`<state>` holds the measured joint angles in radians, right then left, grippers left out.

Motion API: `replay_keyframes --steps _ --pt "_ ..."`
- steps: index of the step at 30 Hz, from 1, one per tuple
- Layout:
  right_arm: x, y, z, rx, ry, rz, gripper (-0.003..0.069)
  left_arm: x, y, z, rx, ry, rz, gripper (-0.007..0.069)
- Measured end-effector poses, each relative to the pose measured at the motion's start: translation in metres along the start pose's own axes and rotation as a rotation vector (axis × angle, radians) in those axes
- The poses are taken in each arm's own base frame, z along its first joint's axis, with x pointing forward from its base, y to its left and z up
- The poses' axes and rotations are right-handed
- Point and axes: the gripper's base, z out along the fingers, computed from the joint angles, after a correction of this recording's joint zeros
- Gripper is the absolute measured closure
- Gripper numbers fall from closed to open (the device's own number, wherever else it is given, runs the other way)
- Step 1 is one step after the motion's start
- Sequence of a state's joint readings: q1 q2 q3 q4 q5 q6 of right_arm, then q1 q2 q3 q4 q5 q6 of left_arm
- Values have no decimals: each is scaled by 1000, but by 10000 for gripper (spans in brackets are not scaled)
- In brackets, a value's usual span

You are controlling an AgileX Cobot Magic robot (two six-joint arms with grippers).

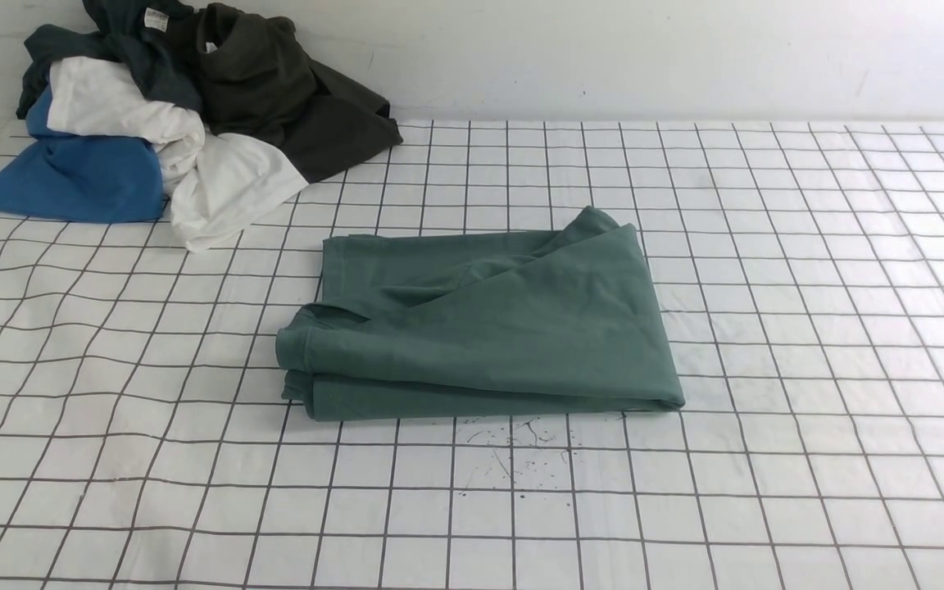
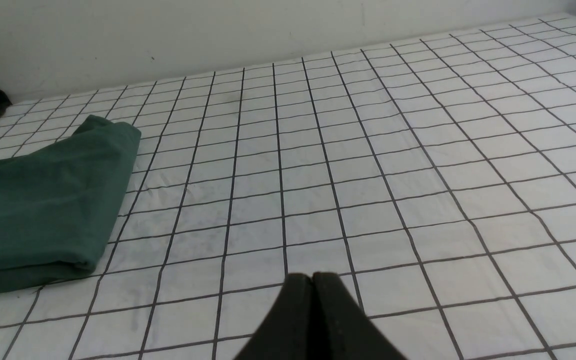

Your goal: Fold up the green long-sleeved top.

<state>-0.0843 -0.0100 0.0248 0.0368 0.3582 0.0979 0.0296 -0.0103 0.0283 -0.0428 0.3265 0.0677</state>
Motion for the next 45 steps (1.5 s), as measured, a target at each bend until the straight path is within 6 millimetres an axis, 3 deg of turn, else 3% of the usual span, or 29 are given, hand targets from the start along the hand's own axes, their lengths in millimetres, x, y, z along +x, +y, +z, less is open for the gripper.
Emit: replay_keyframes --steps 45 --pt "0 0 0 0 0 -1 673 1 2 0 -32 17 -12 631"
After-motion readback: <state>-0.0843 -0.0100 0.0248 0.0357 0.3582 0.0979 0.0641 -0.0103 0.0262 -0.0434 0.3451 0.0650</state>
